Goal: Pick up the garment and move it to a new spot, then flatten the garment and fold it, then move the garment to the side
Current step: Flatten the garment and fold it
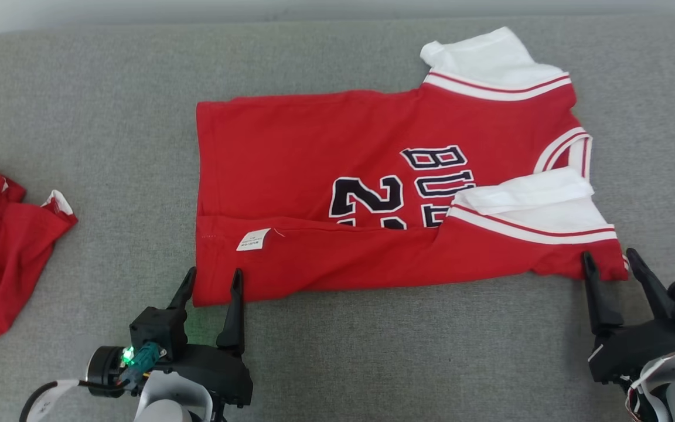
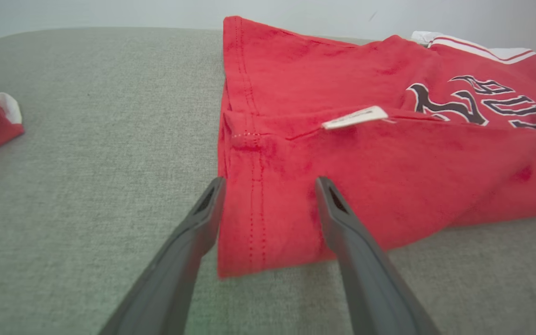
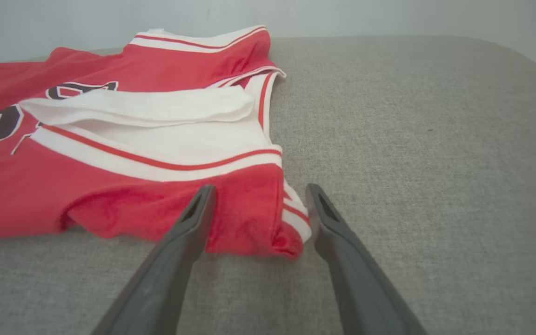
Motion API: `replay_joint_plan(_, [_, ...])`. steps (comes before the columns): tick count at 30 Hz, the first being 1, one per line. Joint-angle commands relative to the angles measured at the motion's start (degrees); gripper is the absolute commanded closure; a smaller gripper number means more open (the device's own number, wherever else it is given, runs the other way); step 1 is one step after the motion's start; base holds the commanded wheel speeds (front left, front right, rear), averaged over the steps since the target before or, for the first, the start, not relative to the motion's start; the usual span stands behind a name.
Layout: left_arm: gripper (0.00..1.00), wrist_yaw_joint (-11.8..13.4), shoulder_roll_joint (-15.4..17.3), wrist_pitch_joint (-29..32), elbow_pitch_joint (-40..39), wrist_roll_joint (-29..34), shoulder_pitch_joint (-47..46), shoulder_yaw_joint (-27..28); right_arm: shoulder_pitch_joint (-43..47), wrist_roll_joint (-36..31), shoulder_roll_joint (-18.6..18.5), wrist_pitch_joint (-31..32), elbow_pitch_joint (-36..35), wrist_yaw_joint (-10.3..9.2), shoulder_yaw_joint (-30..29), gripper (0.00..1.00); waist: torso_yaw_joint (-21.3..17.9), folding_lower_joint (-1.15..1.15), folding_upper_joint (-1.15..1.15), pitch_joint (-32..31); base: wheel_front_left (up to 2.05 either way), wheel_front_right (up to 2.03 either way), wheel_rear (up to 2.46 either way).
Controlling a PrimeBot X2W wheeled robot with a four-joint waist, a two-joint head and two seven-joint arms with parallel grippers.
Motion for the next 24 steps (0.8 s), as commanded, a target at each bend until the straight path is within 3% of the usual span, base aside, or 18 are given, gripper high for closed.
replay_joint_plan(1, [0.00,0.41,-0.27,0.48,0.23,-1.12,0.48,0.18,-0.92,0.71,-0.37,-0.42,1.20,0.02,0.60,0.00,0.59,-0.01,0.00,1.18,0.00,0.00,0.00])
replay_joint_plan(6, [0.00,1.03,-1.01,2.57,0.56,-2.92,1.52,0.61,-2.78,1.95,-0.04,-0.40,5.26,0.02,2.18,0.00,0.23,-0.01,0.00,1.89,0.00,0.00,0.00])
replay_joint_plan(7, [0.00,1.23,-1.17,3.27,0.50,-3.24,1.84,0.64,-3.02,2.25,-0.08,-0.14,6.09,0.02,2.60,0.15,0.17,-0.01,0.00,1.95,0.00,0.00,0.00])
replay_joint_plan(8, [0.00,1.23,-1.17,3.27,0.50,-3.24,1.84,0.64,-3.02,2.25,-0.08,-0.14,6.09,0.02,2.60,0.15,0.17,-0.01,0.00,1.95,0.00,0.00,0.00])
replay_joint_plan(9, [0.00,1.35,-1.31,3.62,0.11,-3.74,2.06,0.67,-3.40,2.58,-0.08,-0.25,6.64,0.02,2.95,0.63,0.11,-0.01,0.00,2.01,0.00,0.00,0.00])
replay_joint_plan(10, [0.30,1.12,-1.54,4.29,-0.25,-4.52,2.40,0.54,-3.79,3.03,-0.01,-0.45,7.14,0.02,3.28,0.75,0.08,-0.01,0.00,2.02,0.00,0.00,0.00])
replay_joint_plan(11, [0.98,1.08,-1.76,5.18,-1.04,-5.02,2.89,0.32,-4.01,3.91,-0.06,-0.37,7.78,0.02,3.88,1.00,0.05,-0.01,0.00,1.98,0.00,0.00,0.00])
replay_joint_plan(17, [1.00,0.73,-1.54,6.68,-3.43,-6.83,3.90,0.49,-3.57,6.33,-0.99,-0.90,6.56,-0.02,3.82,1.00,0.02,-0.01,0.00,1.50,0.00,0.00,0.00])
replay_joint_plan(24, [1.00,0.89,0.76,8.22,-8.43,-8.20,5.89,1.90,0.67,8.53,-2.29,2.65,-1.67,-0.01,2.08,1.00,-0.19,-0.01,0.00,0.16,0.00,0.00,0.00])
